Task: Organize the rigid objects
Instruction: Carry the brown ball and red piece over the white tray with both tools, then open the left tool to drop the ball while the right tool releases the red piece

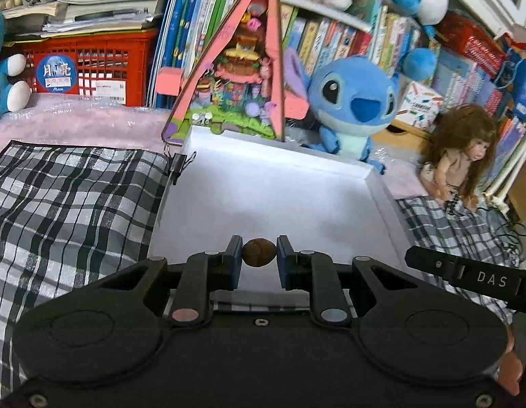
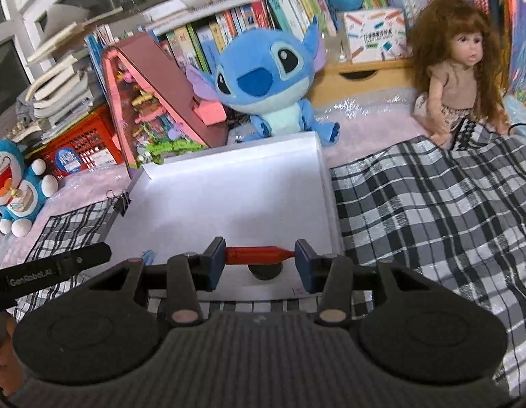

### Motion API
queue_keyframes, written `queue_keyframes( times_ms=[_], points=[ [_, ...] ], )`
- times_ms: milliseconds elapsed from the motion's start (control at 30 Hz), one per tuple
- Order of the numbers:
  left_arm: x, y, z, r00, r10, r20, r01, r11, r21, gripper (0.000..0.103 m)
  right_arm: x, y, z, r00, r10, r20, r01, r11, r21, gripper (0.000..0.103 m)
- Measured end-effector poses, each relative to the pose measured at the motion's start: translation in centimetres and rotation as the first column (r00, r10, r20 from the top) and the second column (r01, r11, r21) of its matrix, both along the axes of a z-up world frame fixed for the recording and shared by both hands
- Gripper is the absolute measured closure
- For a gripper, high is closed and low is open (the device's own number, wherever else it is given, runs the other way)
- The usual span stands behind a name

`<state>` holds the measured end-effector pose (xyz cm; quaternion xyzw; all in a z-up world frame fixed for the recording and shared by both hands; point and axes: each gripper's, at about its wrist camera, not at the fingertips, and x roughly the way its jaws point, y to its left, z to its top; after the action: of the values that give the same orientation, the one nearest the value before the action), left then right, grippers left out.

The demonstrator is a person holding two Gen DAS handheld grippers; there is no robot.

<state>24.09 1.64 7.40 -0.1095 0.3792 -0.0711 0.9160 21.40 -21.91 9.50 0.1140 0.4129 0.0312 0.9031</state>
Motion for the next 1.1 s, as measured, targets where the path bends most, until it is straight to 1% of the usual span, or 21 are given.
queue_keyframes(
  times_ms=[167,400,633,833,1100],
  points=[
    [2.4,-0.4,-1.0,1.0,-0.004,-0.022,0.005,1.0,0.022,0.083,2.3,0.4,-1.1,0.999,0.0,-0.042,-0.002,0.999,-0.039,0.054],
    [4.9,-0.9,-2.8,0.999,0.024,-0.048,-0.02,0.997,0.075,0.083,4.4,1.0,-2.6,0.997,0.019,-0.076,-0.024,0.997,-0.069,0.054],
    [6.0,-0.8,-3.8,0.998,0.038,-0.056,-0.032,0.994,0.102,0.083,5.9,1.2,-4.1,0.995,0.014,-0.101,-0.024,0.995,-0.092,0.053],
    [6.4,-0.9,-4.2,0.998,0.039,-0.059,-0.033,0.994,0.1,0.083,6.7,1.3,-5.1,0.993,0.01,-0.117,-0.021,0.996,-0.092,0.053],
    [6.5,-1.3,-4.6,0.998,0.034,-0.059,-0.027,0.993,0.115,0.083,7.0,1.9,-5.8,0.992,0.027,-0.127,-0.04,0.994,-0.103,0.053]
  ],
)
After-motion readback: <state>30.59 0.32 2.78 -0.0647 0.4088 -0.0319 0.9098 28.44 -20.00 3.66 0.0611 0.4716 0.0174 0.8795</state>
